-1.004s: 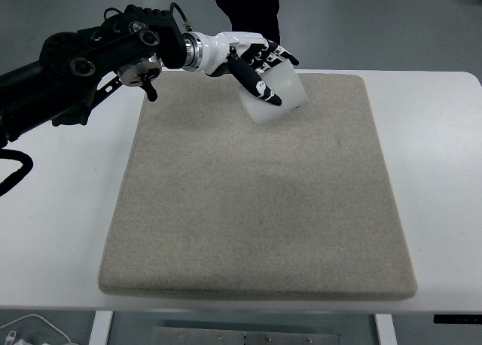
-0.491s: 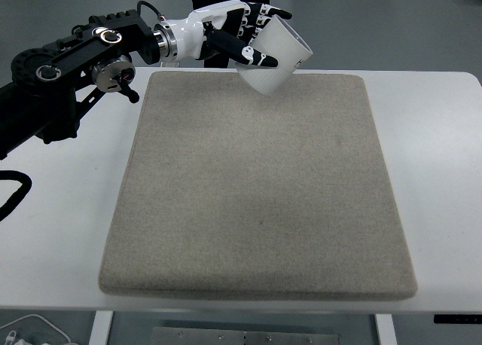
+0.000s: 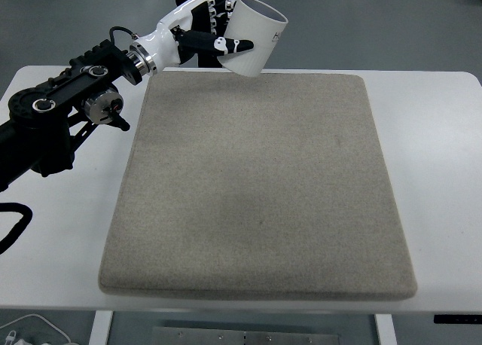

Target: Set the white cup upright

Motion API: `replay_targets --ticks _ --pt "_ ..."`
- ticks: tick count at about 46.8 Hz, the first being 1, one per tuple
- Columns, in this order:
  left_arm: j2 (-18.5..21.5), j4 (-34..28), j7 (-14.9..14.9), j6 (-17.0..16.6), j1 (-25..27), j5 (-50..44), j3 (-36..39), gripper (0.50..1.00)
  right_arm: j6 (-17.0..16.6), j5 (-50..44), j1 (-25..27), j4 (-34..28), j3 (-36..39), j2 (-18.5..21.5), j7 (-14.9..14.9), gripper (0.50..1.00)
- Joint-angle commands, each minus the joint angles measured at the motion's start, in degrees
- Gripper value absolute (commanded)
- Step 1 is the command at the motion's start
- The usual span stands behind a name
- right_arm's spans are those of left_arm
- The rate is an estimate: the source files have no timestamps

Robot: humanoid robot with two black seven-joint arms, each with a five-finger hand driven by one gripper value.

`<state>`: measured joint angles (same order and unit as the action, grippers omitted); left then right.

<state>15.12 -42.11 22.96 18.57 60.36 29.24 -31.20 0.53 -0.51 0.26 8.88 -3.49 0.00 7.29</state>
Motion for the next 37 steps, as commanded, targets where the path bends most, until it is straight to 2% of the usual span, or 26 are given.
replay_targets --ticks 1,7,8,19,29,37 --pt "-0.3 1.9 4.7 -0.5 -0.9 -0.1 0.0 0.619 0.0 0.0 0.0 0.0 0.0 0.0 0.0 0.93" --pt "-0.4 3.7 11.7 -0.8 -2.9 0.0 -0.3 0.619 0.0 0.0 0.0 0.0 0.0 0.0 0.0 0.93" --pt "-0.4 4.0 12.0 -0.8 -3.2 0.0 -0.4 0.619 0.0 0.0 0.0 0.0 0.0 0.0 0.0 0.93" --pt "-0.4 7.6 12.0 -0.9 -6.6 0.0 -0.6 0.619 0.0 0.0 0.0 0.0 0.0 0.0 0.0 0.93" --pt "-0.5 9.0 12.0 -4.5 -7.8 0.0 -0.5 0.617 0.0 0.0 0.0 0.0 0.0 0.0 0.0 0.93" --pt "-3.0 11.0 12.0 -6.0 -8.9 0.6 -0.2 0.611 -0.1 0.0 0.0 0.0 0.2 0.0 0.0 0.93"
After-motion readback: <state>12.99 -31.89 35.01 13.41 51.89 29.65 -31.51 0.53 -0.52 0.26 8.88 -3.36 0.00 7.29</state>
